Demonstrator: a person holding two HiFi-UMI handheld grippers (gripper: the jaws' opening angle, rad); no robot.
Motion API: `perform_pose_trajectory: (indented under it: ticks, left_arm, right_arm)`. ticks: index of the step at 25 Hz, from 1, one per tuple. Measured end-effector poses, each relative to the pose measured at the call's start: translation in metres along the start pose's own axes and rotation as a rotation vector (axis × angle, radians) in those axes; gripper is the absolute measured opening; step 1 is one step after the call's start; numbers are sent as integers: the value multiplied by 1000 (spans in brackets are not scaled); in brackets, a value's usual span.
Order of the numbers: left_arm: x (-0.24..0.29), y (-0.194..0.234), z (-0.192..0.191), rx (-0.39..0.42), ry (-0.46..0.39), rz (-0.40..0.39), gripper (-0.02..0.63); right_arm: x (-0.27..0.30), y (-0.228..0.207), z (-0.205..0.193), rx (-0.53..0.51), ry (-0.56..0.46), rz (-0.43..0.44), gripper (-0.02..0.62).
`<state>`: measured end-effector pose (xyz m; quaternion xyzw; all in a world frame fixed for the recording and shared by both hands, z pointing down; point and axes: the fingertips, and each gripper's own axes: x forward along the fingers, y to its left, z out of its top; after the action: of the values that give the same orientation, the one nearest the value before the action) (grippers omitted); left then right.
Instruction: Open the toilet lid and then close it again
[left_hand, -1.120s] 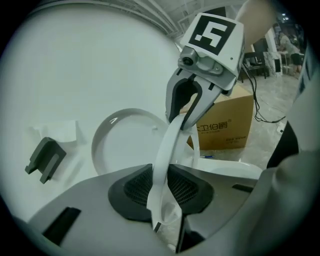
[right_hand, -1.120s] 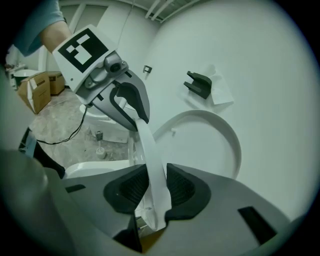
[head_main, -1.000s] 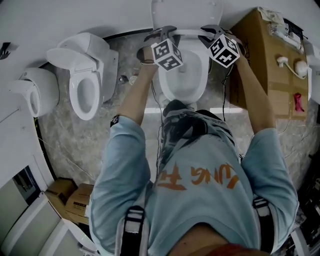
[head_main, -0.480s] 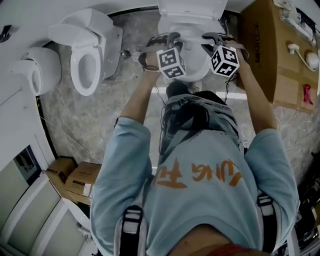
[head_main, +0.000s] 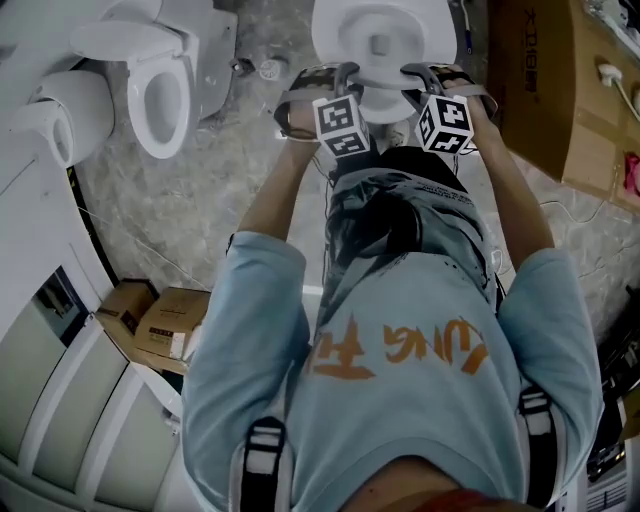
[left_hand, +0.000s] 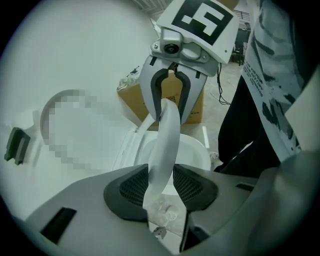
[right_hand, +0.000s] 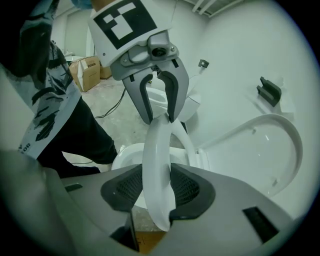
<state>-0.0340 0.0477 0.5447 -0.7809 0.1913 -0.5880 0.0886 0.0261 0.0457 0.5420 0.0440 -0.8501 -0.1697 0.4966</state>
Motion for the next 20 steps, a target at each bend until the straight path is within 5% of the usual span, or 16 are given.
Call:
perform_pose_trajectory:
  ticks: [14,20]
  left_arm:
    - [59,-91,-39,58,45,-137,176]
    - [86,-119,-53,40,47,-132,181]
  right_arm:
    - [75,91,-26,-101,29,135,227]
    - [106,119,-39,-146,44,149,238]
